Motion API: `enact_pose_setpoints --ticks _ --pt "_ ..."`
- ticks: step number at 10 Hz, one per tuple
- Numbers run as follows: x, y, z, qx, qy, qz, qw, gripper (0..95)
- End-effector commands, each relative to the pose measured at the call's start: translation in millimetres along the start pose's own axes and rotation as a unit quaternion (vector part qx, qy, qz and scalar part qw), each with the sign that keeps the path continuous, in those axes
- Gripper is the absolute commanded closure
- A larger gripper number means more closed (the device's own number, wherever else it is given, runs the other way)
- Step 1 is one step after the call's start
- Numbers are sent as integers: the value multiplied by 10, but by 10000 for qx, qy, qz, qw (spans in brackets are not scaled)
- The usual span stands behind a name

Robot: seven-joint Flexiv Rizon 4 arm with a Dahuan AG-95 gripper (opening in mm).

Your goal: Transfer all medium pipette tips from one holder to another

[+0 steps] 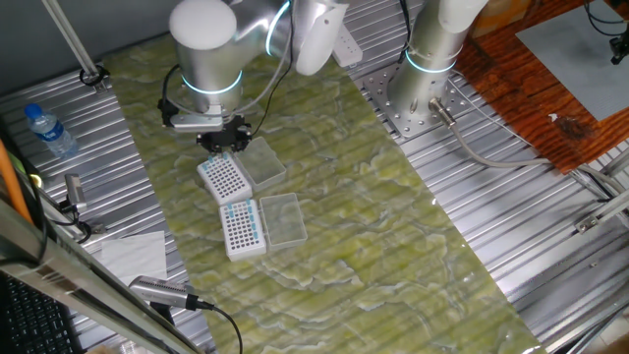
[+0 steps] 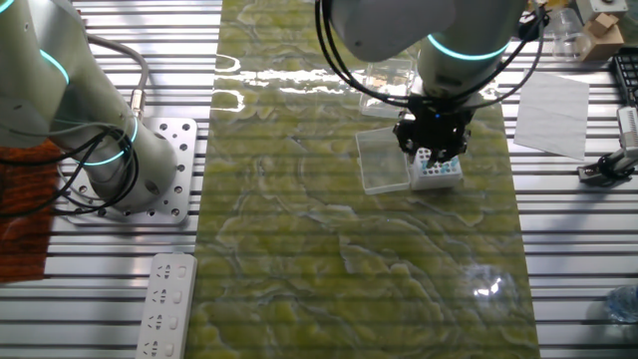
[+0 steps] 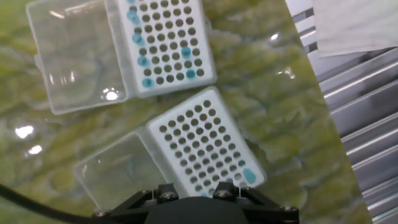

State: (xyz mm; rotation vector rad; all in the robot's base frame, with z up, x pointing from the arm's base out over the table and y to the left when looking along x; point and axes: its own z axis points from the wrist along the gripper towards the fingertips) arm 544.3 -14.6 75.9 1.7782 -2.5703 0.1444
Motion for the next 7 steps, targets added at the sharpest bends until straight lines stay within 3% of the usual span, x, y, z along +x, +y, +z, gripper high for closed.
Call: enact_pose_setpoints --ticks 1,4,6,7 --pt "8 -2 35 57 -19 -14 10000 950" --pt "13 -12 22 46 -33 35 10000 950" --pt "11 -68 -126 -90 28 131 9999 950" --pt "4 -112 -300 -258 126 164 9995 950"
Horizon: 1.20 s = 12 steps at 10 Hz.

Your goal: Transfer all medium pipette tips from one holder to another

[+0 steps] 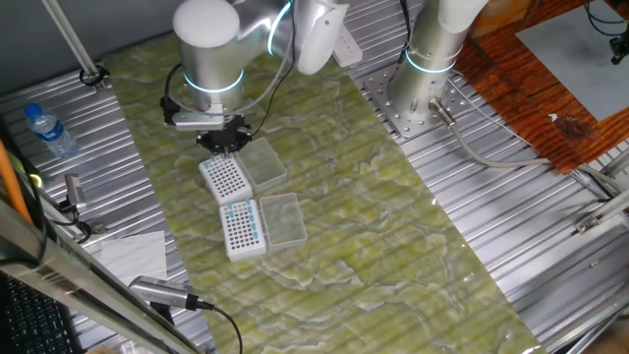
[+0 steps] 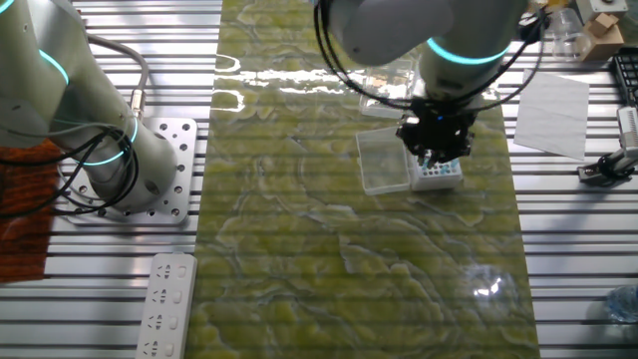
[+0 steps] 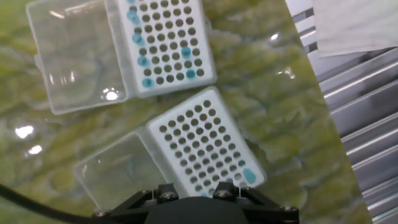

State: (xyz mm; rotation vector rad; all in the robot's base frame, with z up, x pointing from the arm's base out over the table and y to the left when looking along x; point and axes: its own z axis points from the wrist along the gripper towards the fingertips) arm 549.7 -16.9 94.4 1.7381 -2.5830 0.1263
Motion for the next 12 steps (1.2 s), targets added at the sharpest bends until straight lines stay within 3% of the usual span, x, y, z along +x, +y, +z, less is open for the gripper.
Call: enact_pose_setpoints --ticks 1,4,5,6,9,10,11,12 --pt "-17 -53 -248 -293 177 99 9994 950" --pt "-135 -62 -513 -564 267 450 9970 950" --pt "-316 -40 -642 -675 345 702 9946 950" --pt "-316 -40 -642 -675 345 702 9946 950" --pt "-849 15 -809 -864 318 1385 9861 950" --pt "-1087 21 -850 -892 375 1673 9811 950" --pt "-1121 21 -854 -891 380 1709 9805 950" --pt "-1247 21 -861 -897 376 1848 9780 950"
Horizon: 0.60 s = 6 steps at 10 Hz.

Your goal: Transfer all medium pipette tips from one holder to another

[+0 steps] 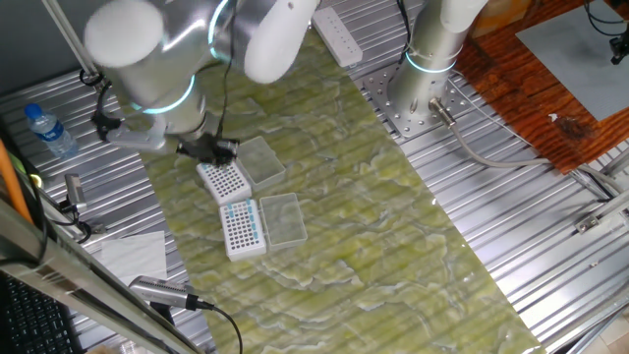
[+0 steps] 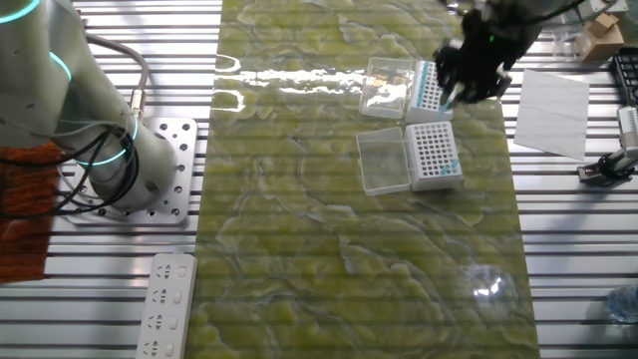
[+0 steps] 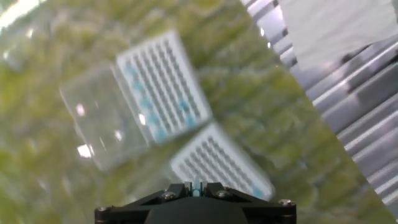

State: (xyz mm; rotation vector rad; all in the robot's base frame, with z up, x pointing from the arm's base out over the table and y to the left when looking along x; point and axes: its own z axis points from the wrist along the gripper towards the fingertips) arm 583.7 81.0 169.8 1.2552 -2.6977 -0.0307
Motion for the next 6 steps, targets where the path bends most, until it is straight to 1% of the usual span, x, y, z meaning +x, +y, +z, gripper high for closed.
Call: enact_pose_setpoints --ticks 1,2,4,6 --pt "-402 144 -31 -81 -51 534 9985 950" --pt "-469 167 -16 -104 -82 635 9979 950" --pt "-639 239 25 -71 -80 848 9963 950" --pt "-697 258 68 -32 -124 869 9961 950"
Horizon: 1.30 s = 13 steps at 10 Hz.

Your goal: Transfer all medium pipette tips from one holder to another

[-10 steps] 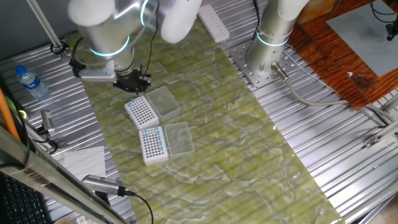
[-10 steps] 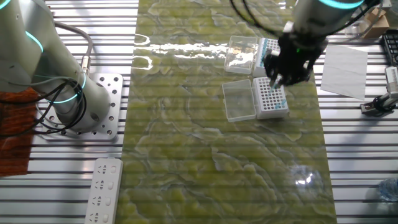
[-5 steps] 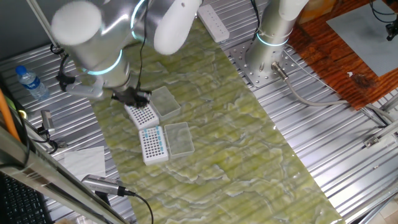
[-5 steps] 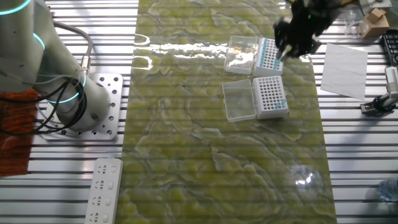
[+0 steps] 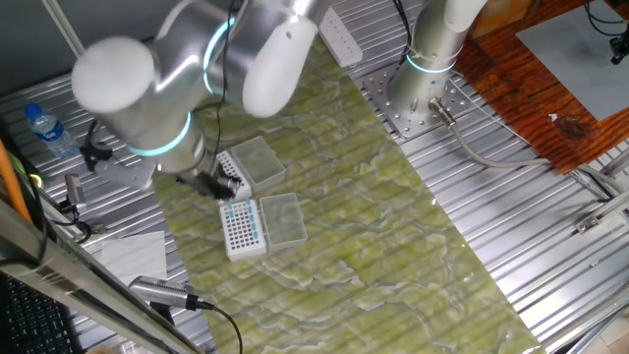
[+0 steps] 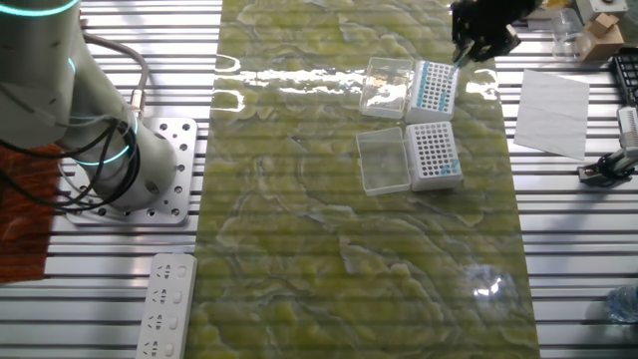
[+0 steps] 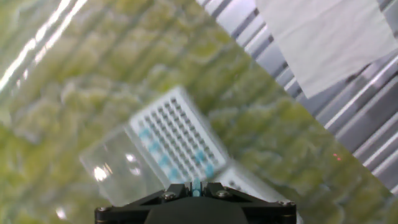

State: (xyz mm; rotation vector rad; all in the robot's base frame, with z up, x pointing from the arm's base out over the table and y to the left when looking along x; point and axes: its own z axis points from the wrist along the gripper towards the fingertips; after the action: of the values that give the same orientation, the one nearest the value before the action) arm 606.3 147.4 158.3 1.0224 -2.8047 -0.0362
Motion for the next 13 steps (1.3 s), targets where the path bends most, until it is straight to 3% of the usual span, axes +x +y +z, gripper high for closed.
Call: enact_pose_setpoints --ticks 1,7,13 --pt "-37 6 46 35 -61 1 10000 950" --pt "-112 -23 208 152 -134 -59 9998 950" --pt "-66 -44 307 237 -216 -137 9994 950"
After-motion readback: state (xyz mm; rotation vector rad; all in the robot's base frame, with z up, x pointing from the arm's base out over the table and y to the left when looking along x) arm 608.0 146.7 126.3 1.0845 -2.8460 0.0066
